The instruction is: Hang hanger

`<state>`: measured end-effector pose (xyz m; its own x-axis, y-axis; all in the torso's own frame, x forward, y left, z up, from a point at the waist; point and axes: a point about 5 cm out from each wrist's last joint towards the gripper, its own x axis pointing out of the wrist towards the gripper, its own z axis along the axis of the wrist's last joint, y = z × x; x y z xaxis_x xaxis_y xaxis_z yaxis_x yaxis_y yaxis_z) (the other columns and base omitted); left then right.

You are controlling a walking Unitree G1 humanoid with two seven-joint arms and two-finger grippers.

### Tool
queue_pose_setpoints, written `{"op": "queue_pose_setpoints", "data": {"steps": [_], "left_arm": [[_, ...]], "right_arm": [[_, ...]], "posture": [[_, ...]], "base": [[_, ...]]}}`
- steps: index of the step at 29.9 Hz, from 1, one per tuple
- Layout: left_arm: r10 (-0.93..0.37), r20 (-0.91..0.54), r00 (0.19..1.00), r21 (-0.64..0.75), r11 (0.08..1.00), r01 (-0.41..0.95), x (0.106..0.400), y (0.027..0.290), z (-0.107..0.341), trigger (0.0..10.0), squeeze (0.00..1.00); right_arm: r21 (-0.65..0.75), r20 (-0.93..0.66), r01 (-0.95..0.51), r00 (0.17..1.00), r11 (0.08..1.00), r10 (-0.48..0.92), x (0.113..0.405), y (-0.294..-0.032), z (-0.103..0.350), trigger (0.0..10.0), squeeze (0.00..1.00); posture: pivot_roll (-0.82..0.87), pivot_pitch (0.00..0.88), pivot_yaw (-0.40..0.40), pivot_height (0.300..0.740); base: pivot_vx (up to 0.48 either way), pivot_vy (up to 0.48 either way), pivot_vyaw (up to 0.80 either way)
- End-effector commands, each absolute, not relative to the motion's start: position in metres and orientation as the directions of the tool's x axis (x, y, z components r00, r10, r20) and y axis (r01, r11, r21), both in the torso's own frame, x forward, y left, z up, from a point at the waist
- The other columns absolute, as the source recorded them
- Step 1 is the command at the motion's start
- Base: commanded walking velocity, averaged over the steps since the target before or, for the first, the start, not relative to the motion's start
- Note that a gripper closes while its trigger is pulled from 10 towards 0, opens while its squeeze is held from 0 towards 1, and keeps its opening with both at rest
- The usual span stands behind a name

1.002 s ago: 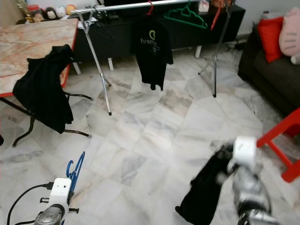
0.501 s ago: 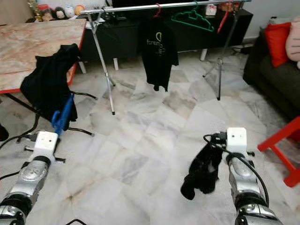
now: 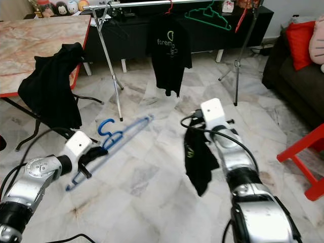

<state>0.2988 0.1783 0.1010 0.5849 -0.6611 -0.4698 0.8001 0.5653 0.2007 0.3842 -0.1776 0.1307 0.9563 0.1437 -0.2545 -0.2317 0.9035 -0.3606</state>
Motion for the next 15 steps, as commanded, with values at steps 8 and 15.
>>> {"op": "queue_pose_setpoints", "data": {"steps": [8, 15], "left_arm": [[-0.773, -0.535, 0.342, 0.108, 0.339, 0.935, 0.272, 0.153, 0.117, 10.0, 0.0], [-0.801, -0.506, 0.319, 0.113, 0.306, 0.945, 0.268, 0.131, 0.128, 10.0, 0.0]], "right_arm": [[-0.419, -0.284, -0.29, 0.942, 0.861, 0.179, 0.389, -0.142, 0.131, 10.0, 0.0], [-0.413, -0.315, -0.331, 0.926, 0.848, 0.208, 0.387, -0.119, 0.123, 10.0, 0.0]], "posture": [[-0.03, 0.023, -0.019, 0.74], [-0.03, 0.026, -0.022, 0.74]], "base": [[0.0, 0.0, 0.0], [0.0, 0.0, 0.0]]}}
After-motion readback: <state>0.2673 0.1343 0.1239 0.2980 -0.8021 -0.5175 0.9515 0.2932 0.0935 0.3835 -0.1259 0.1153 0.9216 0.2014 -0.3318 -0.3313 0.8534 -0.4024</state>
